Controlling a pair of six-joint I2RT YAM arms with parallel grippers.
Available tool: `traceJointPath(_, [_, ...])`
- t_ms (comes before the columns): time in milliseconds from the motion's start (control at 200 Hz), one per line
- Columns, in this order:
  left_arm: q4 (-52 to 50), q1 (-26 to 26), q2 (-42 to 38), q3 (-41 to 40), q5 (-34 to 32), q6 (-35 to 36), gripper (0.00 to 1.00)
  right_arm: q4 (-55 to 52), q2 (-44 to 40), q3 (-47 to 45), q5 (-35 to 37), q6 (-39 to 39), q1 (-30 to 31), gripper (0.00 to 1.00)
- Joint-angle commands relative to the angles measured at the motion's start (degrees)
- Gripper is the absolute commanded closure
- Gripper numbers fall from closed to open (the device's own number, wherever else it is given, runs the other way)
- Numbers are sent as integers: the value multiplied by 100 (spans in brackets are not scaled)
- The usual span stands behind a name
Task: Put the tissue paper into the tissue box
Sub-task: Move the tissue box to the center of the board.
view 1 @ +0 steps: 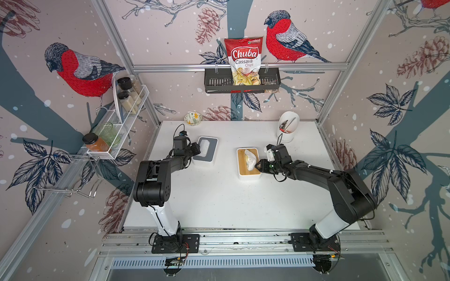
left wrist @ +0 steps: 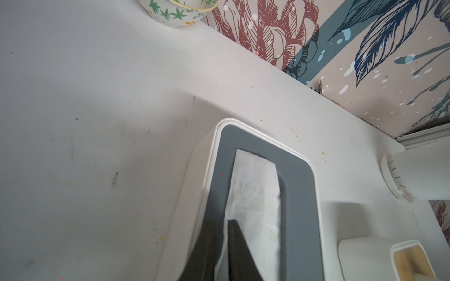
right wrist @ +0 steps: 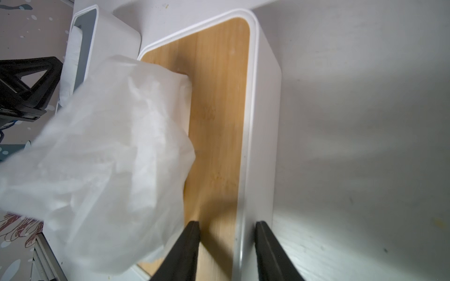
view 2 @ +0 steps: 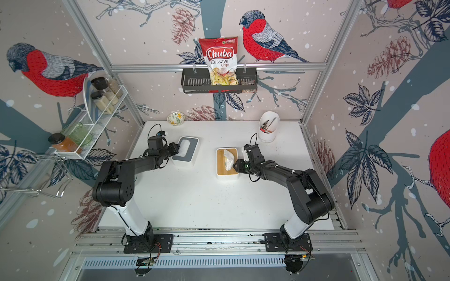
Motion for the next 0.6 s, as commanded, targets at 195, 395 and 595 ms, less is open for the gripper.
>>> traceJointPath(195, [-805,-360,-13,-86,301,-40,84,-64,838,962,62,109,143,62])
traceJointPath(395, [-908,-670,-239,-226,158,-97,84,-47,1137,1300,-1,177,92,64])
traceJointPath(595, [-891,-759,-266,-289,90,-144,84,-135,1299,1598,-13,161,59,65])
